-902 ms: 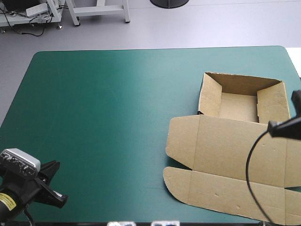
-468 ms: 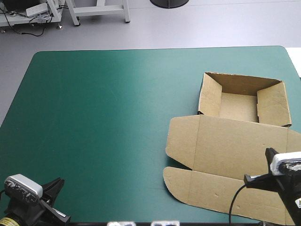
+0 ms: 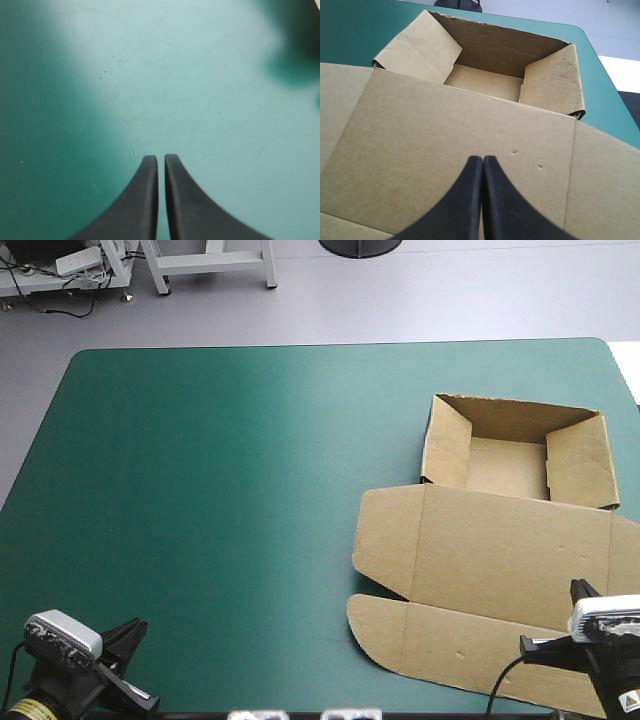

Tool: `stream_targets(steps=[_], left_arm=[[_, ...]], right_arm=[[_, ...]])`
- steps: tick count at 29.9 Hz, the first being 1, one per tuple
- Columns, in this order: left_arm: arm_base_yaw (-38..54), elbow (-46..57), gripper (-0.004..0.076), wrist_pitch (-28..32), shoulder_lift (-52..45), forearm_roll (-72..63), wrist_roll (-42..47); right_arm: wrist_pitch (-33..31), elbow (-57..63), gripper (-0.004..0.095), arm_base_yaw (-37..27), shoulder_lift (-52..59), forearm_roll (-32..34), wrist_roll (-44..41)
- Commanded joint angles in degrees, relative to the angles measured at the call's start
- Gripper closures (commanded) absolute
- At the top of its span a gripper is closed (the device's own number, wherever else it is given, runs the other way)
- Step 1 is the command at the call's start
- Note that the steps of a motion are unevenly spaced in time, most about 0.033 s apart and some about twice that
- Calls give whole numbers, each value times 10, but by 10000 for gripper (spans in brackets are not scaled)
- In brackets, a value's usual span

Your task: Fold the box

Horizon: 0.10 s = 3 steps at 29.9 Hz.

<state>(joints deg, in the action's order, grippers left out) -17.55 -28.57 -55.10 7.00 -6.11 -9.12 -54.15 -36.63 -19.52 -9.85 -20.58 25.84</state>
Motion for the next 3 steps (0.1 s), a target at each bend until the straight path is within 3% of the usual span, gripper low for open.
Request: stream_targets(steps=[1, 3], left_arm=[[-3, -13, 696, 45, 9, -22, 1], [-3, -13, 696, 44, 9, -22, -2]], right_arm=[[41, 0, 928, 31, -7, -6, -3], [41, 18, 928, 53, -7, -6, -2]])
